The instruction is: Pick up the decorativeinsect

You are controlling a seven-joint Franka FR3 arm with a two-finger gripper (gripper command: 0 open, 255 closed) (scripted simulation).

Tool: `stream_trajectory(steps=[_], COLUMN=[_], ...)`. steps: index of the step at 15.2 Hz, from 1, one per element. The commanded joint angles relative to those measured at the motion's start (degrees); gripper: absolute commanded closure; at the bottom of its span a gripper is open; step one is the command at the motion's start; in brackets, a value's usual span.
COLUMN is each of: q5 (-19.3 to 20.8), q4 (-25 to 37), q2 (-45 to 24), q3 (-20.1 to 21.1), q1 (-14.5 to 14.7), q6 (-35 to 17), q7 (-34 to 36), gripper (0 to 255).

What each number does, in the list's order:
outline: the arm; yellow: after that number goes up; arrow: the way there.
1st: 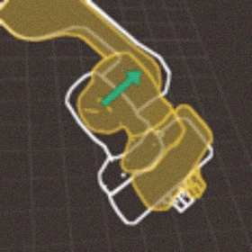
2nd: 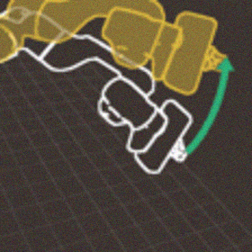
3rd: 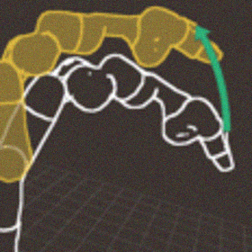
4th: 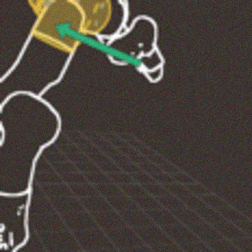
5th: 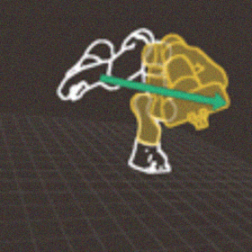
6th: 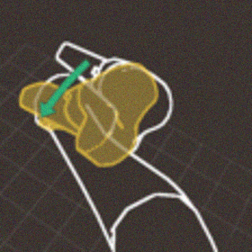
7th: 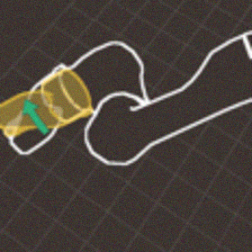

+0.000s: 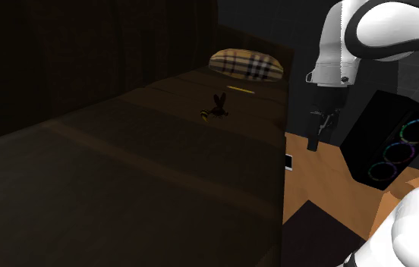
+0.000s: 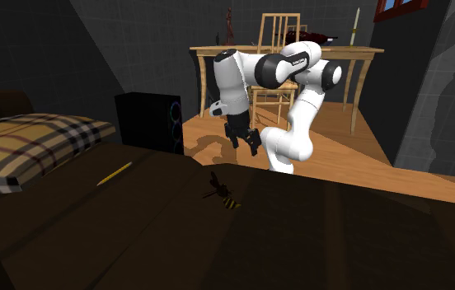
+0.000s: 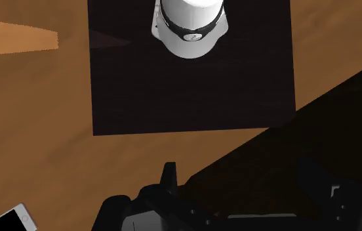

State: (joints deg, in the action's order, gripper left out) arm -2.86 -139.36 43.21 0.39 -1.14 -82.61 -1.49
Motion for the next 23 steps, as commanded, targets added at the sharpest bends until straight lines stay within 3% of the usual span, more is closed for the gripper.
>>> stream_trajectory(steps=[1,12,23], q5=[0.00,-4.00,-4.67], q4=[0.00,11.00,25.62], q2=[0.00,-14.03,-26.72], q3=[0.00,4.45,8.81], q1=[0.00,4.53,7.76], q6=[0.00,-14.62,-24.03], q7=[0.00,-1.24,-2.09], gripper=[0,0,0])
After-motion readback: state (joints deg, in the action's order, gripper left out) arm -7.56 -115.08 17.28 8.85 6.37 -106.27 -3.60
